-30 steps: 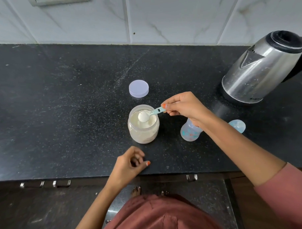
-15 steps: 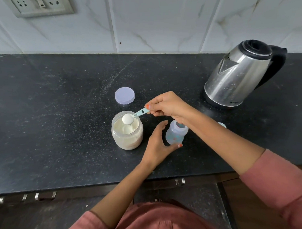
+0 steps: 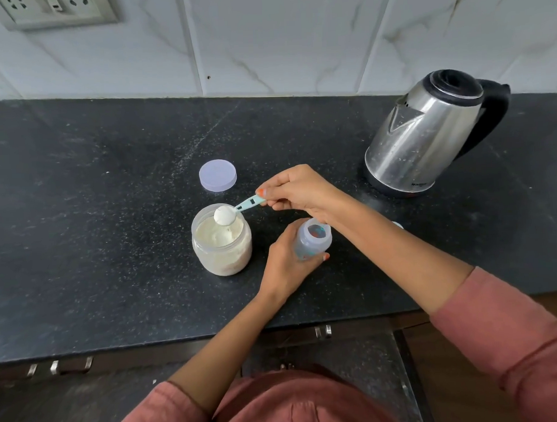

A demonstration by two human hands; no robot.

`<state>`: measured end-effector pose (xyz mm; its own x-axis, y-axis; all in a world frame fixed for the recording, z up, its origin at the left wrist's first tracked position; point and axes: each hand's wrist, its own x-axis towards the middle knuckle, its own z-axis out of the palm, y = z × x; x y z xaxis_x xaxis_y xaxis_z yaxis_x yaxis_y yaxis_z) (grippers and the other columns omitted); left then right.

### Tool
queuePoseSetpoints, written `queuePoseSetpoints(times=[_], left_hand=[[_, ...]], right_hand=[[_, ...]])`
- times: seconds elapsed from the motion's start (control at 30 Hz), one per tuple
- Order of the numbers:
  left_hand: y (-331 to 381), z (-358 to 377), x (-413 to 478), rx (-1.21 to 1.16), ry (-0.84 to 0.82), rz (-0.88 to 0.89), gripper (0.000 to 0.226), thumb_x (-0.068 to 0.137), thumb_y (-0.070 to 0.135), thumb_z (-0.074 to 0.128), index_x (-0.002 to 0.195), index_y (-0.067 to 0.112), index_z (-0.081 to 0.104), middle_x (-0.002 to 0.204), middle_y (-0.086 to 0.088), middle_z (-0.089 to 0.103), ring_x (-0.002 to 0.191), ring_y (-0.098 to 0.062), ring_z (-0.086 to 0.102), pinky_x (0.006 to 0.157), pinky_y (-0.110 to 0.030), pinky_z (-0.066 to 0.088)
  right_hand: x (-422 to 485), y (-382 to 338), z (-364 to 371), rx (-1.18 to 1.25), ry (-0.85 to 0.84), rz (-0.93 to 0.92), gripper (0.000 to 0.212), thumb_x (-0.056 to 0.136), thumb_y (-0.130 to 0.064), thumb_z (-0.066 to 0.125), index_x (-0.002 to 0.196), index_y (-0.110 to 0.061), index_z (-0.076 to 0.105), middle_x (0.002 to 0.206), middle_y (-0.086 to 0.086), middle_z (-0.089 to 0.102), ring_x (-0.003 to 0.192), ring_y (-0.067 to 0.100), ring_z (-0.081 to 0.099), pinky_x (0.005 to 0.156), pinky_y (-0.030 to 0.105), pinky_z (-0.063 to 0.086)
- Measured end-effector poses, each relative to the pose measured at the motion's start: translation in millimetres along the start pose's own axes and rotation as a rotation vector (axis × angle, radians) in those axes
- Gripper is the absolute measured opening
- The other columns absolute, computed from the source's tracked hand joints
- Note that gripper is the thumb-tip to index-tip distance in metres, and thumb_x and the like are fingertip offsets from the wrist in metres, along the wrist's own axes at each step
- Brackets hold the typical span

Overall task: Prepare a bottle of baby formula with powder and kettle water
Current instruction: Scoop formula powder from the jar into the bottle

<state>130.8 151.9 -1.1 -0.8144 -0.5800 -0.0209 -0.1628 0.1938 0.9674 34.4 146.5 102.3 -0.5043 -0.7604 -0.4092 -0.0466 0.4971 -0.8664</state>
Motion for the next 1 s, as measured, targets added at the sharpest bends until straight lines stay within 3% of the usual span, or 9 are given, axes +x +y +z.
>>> queuePoseSetpoints(times=[0.3,0.43,0.63,0.83,1.0], left_hand=[[4.8,-38.8,-42.8,-0.002,0.044,0.037,0.061,0.066,0.017,0.082,0.109,0.042,0.048,0.112,0.017,0.060,0.108,0.001,0.055,0.094,-0.015,0.042],[7.0,-62.4,-66.7,-0.021,0.121,0.029,0.061,0.061,0.017,0.085,0.105,0.043,0.052,0.105,0.022,0.065,0.105,0.005,0.057,0.091,-0.012,0.042],[6.7,-92.0,-90.5,-0.088,0.239,0.020,0.058,0.051,0.038,0.080,0.104,0.044,0.056,0.107,0.028,0.064,0.105,0.002,0.058,0.088,-0.011,0.042],[4.9,-119.0,-90.4,-0.086,0.381,0.037,0.061,0.049,0.040,0.079,0.106,0.042,0.058,0.108,0.025,0.064,0.105,-0.001,0.059,0.085,-0.010,0.043],[6.7,-136.8,-83.0,0.009,0.446,0.044,0.057,0.051,0.044,0.078,0.103,0.054,0.057,0.110,0.018,0.066,0.106,-0.007,0.060,0.092,-0.026,0.047]], right_hand=[[0.5,3.4,4.4,-0.029,0.018,0.018,0.017,0.084,-0.008,0.062,0.100,-0.005,0.067,0.080,0.003,0.065,0.070,0.007,0.059,0.066,0.017,0.053],[-0.6,7.9,9.0,-0.025,0.013,0.029,0.016,0.083,-0.009,0.063,0.099,-0.007,0.068,0.079,0.002,0.065,0.069,0.007,0.059,0.062,0.017,0.051],[-4.4,10.8,13.0,0.034,-0.002,0.019,0.009,0.082,-0.008,0.065,0.090,-0.009,0.069,0.078,0.003,0.067,0.068,0.006,0.060,0.061,0.015,0.051],[-13.7,7.7,13.8,0.078,0.010,0.008,0.008,0.082,-0.006,0.064,0.088,-0.009,0.069,0.077,0.002,0.067,0.067,0.006,0.060,0.064,0.016,0.053],[-23.0,-0.7,13.5,0.141,0.025,-0.032,0.007,0.081,-0.006,0.065,0.083,-0.011,0.069,0.074,0.000,0.067,0.064,0.004,0.062,0.061,0.014,0.052]])
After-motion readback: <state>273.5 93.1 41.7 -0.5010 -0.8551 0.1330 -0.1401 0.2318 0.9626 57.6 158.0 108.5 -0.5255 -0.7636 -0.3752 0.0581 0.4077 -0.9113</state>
